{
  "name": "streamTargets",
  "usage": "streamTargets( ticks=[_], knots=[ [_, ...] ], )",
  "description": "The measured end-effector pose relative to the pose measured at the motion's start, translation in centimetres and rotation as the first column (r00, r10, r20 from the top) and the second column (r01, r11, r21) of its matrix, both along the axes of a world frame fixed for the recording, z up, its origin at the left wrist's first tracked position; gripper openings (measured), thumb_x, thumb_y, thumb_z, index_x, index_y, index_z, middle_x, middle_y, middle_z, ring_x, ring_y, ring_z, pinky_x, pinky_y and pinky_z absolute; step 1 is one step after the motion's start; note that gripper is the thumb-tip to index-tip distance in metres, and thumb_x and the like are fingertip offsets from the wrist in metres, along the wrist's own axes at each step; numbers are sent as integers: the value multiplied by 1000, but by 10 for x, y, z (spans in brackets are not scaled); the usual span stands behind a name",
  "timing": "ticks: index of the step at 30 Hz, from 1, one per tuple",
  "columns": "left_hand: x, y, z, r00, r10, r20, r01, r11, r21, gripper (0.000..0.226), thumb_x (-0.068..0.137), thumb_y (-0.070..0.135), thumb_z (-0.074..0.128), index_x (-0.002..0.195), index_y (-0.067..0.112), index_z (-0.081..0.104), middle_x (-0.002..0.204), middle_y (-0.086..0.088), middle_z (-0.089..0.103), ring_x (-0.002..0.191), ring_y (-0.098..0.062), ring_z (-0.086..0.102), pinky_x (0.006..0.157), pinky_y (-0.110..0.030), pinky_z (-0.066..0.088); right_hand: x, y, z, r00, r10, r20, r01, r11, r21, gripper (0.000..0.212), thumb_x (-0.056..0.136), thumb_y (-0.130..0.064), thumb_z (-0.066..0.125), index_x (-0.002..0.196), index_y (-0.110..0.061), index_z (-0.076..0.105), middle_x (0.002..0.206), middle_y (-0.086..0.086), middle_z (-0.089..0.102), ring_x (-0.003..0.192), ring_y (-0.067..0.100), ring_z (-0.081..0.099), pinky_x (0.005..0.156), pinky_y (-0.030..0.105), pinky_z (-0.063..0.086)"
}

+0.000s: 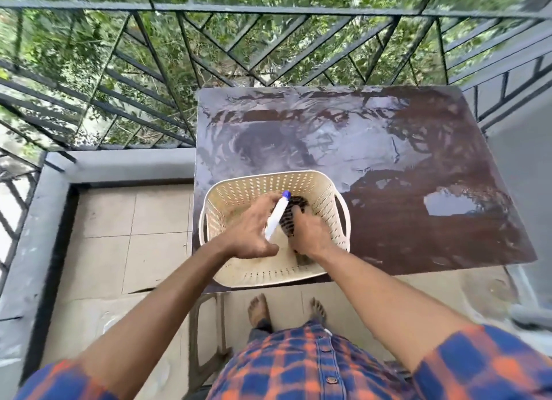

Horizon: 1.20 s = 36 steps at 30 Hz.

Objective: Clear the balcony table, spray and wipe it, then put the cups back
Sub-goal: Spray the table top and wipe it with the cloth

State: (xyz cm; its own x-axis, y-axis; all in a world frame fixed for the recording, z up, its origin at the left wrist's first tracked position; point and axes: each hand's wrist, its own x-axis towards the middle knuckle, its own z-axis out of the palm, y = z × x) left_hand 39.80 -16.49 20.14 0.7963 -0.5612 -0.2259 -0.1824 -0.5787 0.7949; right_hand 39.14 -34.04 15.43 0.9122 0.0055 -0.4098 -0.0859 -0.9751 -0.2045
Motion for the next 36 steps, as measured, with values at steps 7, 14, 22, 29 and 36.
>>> streamTargets(
  ticks=[7,14,22,29,36],
  knots=[
    [9,-5,-15,950,-62,307,48,997,52,83,72,46,86,134,10,45,114,-3,58,99,-21,55,87,-36,47,19,-5,5,999,-27,-35,26,1000,-9,30,83,-22,62,113,-19,56,105,10,67,96,35,68,79,42,54],
    [11,-11,-22,871,426,244,-378,899,-221,31,98,47,56,101,16,58,89,-1,59,80,-19,55,73,-35,45,29,-9,33,969,-174,-178,206,961,183,37,93,-23,56,129,-24,52,121,11,65,107,34,63,89,44,53],
    [22,-10,35,733,679,-47,-618,635,-463,19,91,46,60,88,27,62,87,-16,68,69,-11,54,68,-31,42,31,-23,96,948,-228,-223,315,778,543,54,89,4,43,131,-28,53,111,4,65,94,23,65,77,36,56],
    [56,-48,88,689,674,-267,-673,456,-582,6,87,30,65,90,26,67,85,1,71,87,-15,71,82,-32,54,67,-109,116,940,-295,-173,320,577,752,50,81,13,44,101,-29,64,99,3,69,93,18,62,85,33,49],
    [92,-148,124,636,694,-338,-716,368,-593,15,84,30,60,90,16,65,78,-1,71,80,-16,69,61,-21,50,102,-302,62,835,-516,191,361,776,518,50,80,-9,45,126,-18,63,110,13,65,102,31,61,79,29,43]
  ],
)
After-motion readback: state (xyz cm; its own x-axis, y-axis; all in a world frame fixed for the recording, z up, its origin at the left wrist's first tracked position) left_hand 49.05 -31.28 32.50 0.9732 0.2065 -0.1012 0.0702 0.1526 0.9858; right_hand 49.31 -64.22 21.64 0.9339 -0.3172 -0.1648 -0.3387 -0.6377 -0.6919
